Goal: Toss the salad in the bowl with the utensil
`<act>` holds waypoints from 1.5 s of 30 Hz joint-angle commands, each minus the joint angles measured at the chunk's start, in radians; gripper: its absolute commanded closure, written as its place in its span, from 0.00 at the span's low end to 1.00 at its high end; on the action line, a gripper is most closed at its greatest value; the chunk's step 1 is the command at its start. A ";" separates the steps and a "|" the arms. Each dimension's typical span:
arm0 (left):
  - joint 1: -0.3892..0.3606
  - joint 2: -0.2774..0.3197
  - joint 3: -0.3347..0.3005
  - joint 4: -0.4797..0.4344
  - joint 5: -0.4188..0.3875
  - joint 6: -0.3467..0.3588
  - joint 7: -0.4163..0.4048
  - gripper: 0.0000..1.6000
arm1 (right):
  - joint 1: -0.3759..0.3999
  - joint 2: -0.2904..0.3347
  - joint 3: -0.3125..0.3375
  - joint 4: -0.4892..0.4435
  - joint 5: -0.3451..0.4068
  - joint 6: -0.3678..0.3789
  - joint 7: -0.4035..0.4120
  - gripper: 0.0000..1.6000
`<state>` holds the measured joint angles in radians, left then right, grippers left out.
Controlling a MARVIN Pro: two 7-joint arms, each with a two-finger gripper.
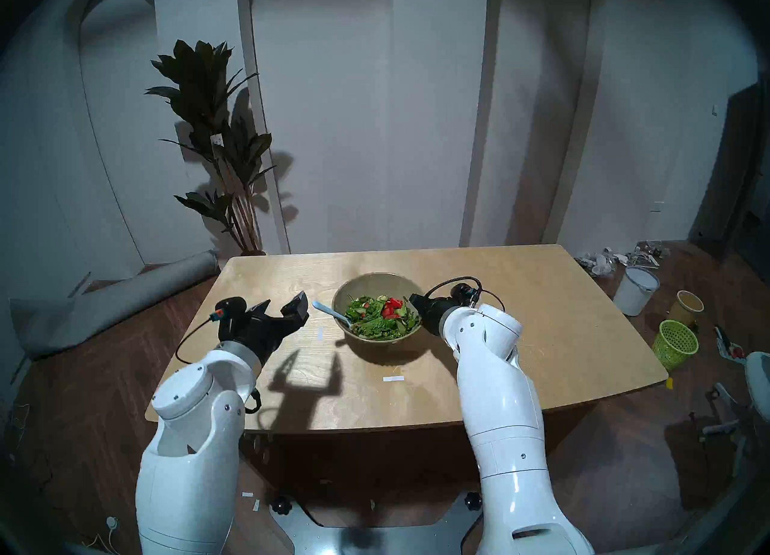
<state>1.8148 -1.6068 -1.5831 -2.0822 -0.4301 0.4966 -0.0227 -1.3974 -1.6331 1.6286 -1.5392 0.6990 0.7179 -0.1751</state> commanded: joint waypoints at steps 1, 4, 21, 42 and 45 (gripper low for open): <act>-0.052 -0.004 -0.006 -0.029 -0.176 0.115 0.047 0.00 | 0.007 0.001 0.001 -0.016 0.000 -0.005 0.003 1.00; -0.031 0.001 0.021 -0.018 -0.200 0.070 0.088 0.00 | 0.007 0.001 0.000 -0.016 0.000 -0.006 0.003 1.00; -0.012 0.032 0.143 0.058 -0.248 -0.176 0.107 0.00 | 0.007 0.002 0.000 -0.016 0.001 -0.007 0.003 1.00; -0.096 0.016 0.107 0.186 -0.327 -0.364 0.161 0.00 | 0.007 0.002 -0.001 -0.016 0.001 -0.007 0.003 1.00; -0.071 0.026 0.137 0.170 -0.323 -0.405 0.148 0.00 | 0.007 0.002 -0.001 -0.016 0.001 -0.007 0.003 1.00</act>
<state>1.7523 -1.5843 -1.4765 -1.8743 -0.7672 0.1692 0.1670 -1.3976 -1.6312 1.6260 -1.5392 0.6994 0.7149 -0.1751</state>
